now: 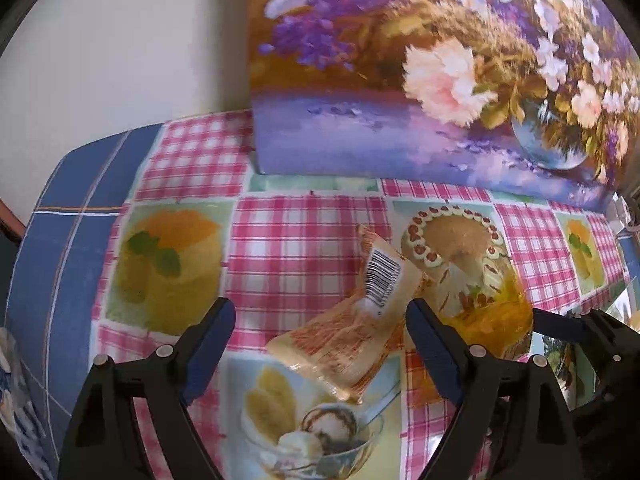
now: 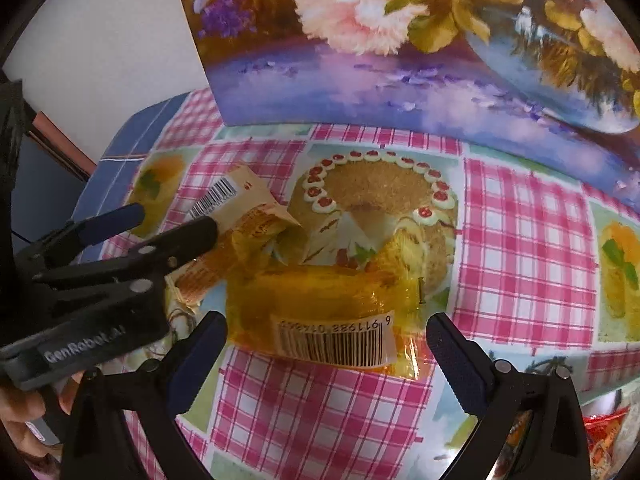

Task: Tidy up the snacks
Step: 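Grasp the yellow wrapped bread pack with the right tool while the left tool grasps the white-orange pastry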

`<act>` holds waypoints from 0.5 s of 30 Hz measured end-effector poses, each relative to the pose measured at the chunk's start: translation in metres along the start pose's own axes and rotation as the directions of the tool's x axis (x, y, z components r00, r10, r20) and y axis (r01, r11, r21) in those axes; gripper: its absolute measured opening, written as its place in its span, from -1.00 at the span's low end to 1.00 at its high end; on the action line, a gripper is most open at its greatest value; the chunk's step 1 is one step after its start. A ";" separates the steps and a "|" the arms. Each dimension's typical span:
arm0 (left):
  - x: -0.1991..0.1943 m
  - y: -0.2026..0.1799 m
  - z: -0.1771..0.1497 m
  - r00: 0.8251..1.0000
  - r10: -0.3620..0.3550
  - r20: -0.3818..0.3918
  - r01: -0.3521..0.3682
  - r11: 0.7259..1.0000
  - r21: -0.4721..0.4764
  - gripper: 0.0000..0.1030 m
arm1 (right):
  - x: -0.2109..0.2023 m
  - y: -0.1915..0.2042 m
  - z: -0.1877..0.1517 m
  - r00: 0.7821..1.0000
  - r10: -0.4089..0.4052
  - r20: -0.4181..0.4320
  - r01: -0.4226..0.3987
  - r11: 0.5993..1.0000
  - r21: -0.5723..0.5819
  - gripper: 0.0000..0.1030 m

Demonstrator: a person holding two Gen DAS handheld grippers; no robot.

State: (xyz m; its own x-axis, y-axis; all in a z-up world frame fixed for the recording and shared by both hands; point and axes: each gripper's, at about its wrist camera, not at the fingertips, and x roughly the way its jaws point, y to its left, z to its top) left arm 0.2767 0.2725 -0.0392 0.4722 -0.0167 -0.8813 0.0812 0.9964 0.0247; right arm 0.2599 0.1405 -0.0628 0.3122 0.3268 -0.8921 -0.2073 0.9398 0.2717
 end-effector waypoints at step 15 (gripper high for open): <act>0.011 -0.003 -0.011 1.000 -0.028 -0.001 0.028 0.998 -0.051 -0.04 | -0.010 -0.013 -0.008 0.999 0.033 0.038 -0.035 0.998 0.061 0.55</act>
State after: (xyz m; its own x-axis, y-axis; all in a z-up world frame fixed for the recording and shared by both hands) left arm 0.2718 0.2699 -0.0539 0.4684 -0.0449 -0.8824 0.0501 0.9985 -0.0242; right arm 0.2517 0.1240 -0.0601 0.3399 0.3608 -0.8685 -0.1615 0.9321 0.3241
